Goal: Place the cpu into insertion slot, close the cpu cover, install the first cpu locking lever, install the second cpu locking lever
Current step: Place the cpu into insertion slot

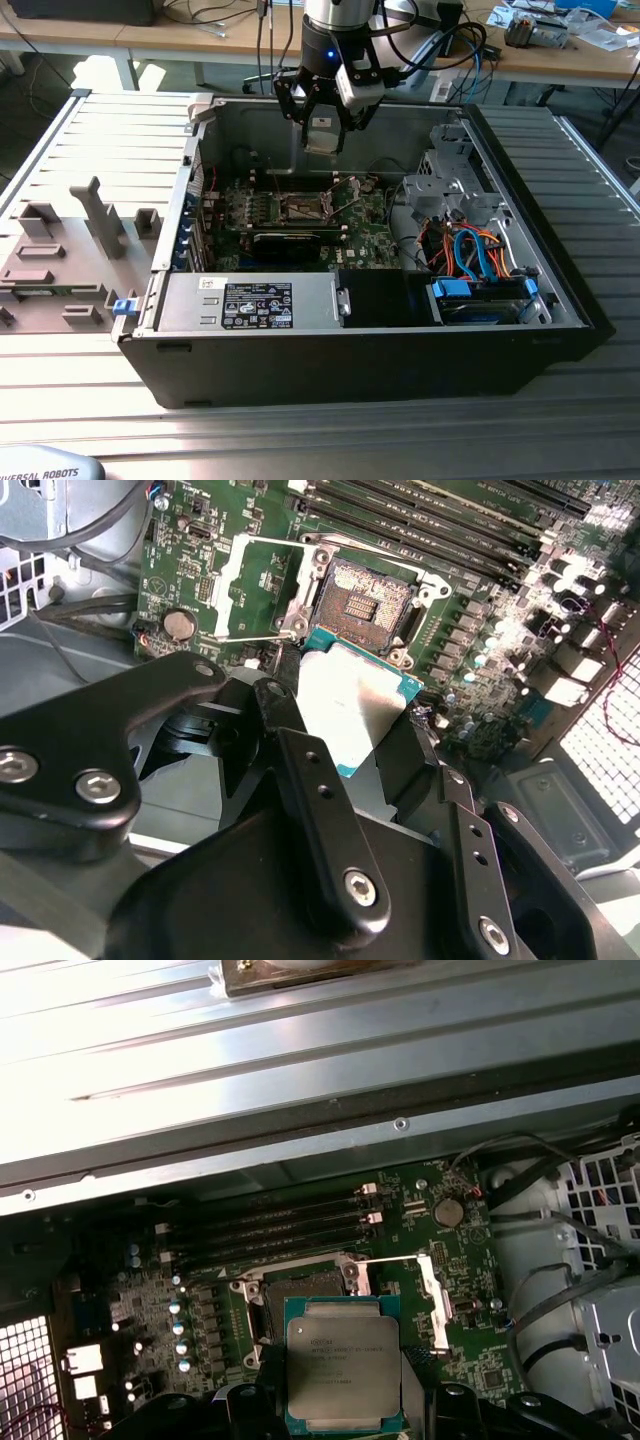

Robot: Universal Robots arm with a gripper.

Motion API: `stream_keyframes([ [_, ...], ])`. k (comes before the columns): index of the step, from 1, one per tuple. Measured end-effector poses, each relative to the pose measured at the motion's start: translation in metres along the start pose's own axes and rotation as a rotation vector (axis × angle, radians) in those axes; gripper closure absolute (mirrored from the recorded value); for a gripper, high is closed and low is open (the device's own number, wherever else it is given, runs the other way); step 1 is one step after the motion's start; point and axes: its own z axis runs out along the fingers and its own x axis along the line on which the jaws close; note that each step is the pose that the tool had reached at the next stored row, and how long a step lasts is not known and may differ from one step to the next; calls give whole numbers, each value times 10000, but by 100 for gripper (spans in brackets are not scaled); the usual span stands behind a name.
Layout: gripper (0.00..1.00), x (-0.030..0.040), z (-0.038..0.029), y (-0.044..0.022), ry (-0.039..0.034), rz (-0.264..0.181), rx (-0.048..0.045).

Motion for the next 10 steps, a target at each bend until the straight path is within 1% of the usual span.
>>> stream_keyframes([
  [10,46,0,0,0,-5,104,-1],
])
